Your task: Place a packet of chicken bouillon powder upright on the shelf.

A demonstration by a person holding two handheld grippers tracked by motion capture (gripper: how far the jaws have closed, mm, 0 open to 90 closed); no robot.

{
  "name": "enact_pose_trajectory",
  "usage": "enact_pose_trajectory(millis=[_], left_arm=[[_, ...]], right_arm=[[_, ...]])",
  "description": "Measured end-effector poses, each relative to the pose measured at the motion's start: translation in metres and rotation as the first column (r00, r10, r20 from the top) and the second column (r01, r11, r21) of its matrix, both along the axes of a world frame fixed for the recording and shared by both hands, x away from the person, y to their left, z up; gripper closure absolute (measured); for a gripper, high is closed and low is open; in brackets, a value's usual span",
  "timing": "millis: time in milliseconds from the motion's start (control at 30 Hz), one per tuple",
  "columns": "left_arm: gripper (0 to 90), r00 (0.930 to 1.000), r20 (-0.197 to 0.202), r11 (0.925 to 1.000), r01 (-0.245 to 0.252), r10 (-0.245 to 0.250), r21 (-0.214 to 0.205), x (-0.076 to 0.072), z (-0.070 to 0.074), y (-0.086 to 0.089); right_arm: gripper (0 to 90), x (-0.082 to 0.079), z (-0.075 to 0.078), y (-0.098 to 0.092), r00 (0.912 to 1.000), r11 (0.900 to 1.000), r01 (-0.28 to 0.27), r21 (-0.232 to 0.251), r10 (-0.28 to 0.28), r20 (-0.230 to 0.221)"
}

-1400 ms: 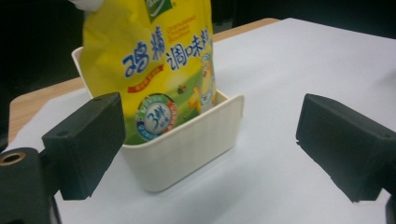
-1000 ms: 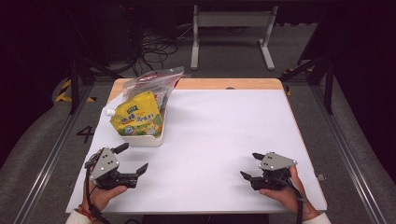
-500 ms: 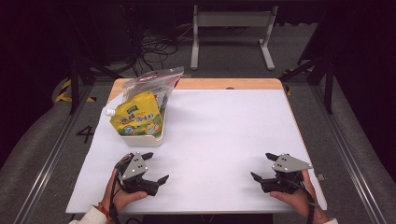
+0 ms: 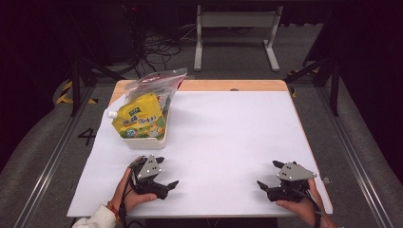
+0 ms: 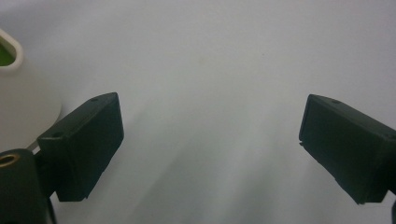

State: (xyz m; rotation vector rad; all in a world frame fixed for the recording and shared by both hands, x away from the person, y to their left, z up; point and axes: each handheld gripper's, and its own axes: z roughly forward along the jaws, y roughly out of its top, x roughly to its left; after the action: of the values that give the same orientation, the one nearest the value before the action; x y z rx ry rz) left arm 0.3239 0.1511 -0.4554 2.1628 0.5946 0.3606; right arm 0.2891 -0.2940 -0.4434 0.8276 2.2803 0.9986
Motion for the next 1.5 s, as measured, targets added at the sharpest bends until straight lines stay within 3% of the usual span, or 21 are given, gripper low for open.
enact_pose_trajectory(millis=[233, 400, 633, 1267, 1500], left_arm=[[7.2, 0.9999, -0.013, 1.0, 0.004, -0.004, -0.006, -0.002, -0.001, 0.003], [6.7, 1.0, 0.007, 1.0, -0.003, 0.003, 0.009, -0.002, 0.0, 0.005], [6.7, 1.0, 0.0, 0.9999, -0.008, 0.008, 0.014, 0.0, 0.0, 0.004], [6.7, 0.9997, -0.004, 0.9994, 0.023, -0.023, 0.025, 0.003, 0.0, 0.002], [6.8, 0.9997, -0.012, 0.9998, 0.02, -0.02, 0.01, 0.004, 0.001, 0.003]], right_arm=[[13.0, -0.001, 0.0, 0.006, 1.0, 0.9999, -0.006, -0.01, 0.006, -0.001], [13.9, -0.001, -0.001, 0.011, 0.9997, 0.9996, -0.025, -0.01, 0.025, -0.001], [13.9, 0.001, -0.005, 0.013, 0.9988, 0.9987, -0.045, -0.022, 0.045, -0.02], [13.8, 0.003, -0.008, 0.011, 0.9999, 0.9998, -0.004, -0.018, 0.003, -0.013], [13.8, 0.005, -0.009, 0.009, 0.9996, 0.9999, 0.013, 0.001, -0.013, -0.025]])
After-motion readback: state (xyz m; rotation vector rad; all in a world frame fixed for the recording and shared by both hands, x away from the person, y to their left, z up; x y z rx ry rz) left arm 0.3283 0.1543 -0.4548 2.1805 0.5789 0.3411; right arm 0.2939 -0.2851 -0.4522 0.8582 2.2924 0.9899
